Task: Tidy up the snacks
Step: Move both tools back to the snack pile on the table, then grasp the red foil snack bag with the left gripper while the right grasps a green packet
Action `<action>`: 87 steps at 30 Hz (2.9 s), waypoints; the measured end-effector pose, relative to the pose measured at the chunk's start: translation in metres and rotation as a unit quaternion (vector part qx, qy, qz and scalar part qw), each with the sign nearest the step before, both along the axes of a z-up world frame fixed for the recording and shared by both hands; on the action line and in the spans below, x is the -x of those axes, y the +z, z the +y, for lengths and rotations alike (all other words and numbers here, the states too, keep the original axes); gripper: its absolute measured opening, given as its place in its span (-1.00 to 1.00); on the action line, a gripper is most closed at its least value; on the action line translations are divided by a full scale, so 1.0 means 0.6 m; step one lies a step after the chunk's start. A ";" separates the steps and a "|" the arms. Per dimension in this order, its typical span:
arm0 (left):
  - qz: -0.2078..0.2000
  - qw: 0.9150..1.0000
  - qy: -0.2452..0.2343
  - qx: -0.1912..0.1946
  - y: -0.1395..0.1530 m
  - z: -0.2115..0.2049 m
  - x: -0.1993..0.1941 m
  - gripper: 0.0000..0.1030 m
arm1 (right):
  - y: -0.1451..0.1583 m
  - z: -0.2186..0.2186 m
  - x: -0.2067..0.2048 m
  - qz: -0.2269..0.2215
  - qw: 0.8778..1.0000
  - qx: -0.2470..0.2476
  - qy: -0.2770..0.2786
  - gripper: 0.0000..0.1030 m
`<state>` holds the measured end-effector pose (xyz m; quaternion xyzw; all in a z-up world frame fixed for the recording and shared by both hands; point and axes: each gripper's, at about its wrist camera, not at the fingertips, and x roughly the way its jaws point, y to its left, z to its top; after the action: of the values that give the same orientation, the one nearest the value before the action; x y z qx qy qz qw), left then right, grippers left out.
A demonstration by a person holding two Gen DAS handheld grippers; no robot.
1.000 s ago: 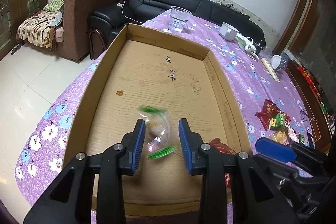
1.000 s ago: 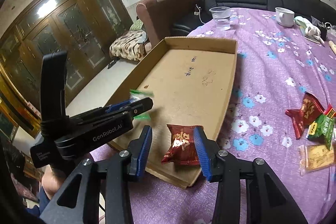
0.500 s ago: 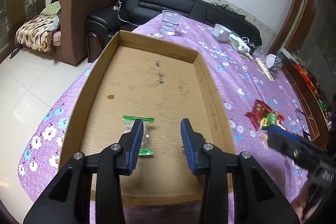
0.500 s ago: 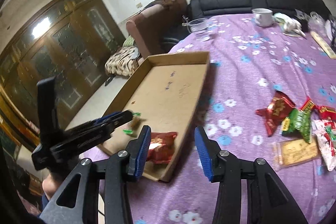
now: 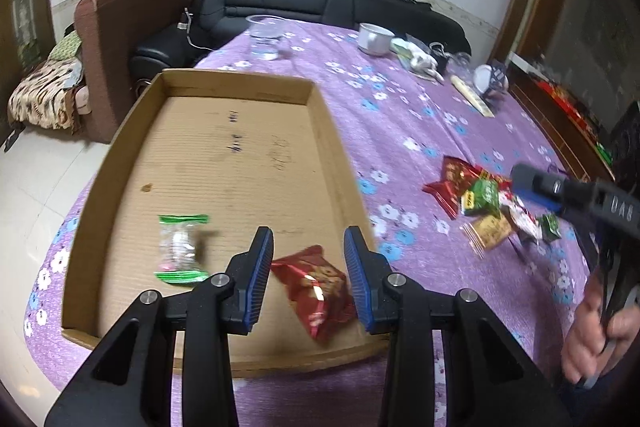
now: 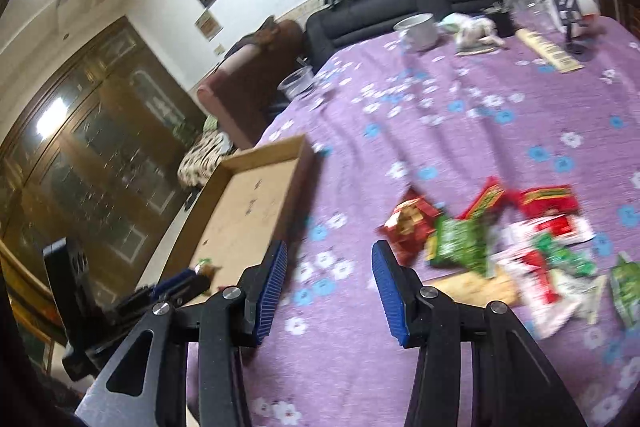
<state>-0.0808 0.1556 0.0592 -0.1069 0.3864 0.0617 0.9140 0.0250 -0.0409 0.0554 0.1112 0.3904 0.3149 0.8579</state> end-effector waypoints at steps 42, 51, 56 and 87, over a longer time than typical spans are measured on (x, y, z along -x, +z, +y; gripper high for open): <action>0.071 0.990 -0.113 -0.054 -0.073 -0.233 -0.242 -0.37 | -0.038 -0.273 -0.103 0.040 0.985 -0.077 -0.151 -0.08; 0.044 0.989 -0.131 -0.043 -0.049 -0.226 -0.123 -0.39 | -0.047 -0.277 -0.108 0.045 0.983 -0.063 -0.164 -0.08; 0.047 0.990 -0.130 -0.024 -0.061 -0.209 -0.103 -0.45 | -0.042 -0.275 -0.105 0.042 0.984 -0.038 -0.171 -0.08; 0.045 0.996 -0.076 -0.014 -0.080 -0.191 -0.169 -0.34 | -0.090 -0.257 -0.033 0.016 0.977 0.157 -0.142 -0.11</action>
<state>0.0205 0.0413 0.0110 -0.0618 0.4329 0.0024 0.8993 0.0447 -0.1952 0.0013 0.0346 0.4291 0.1229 0.8942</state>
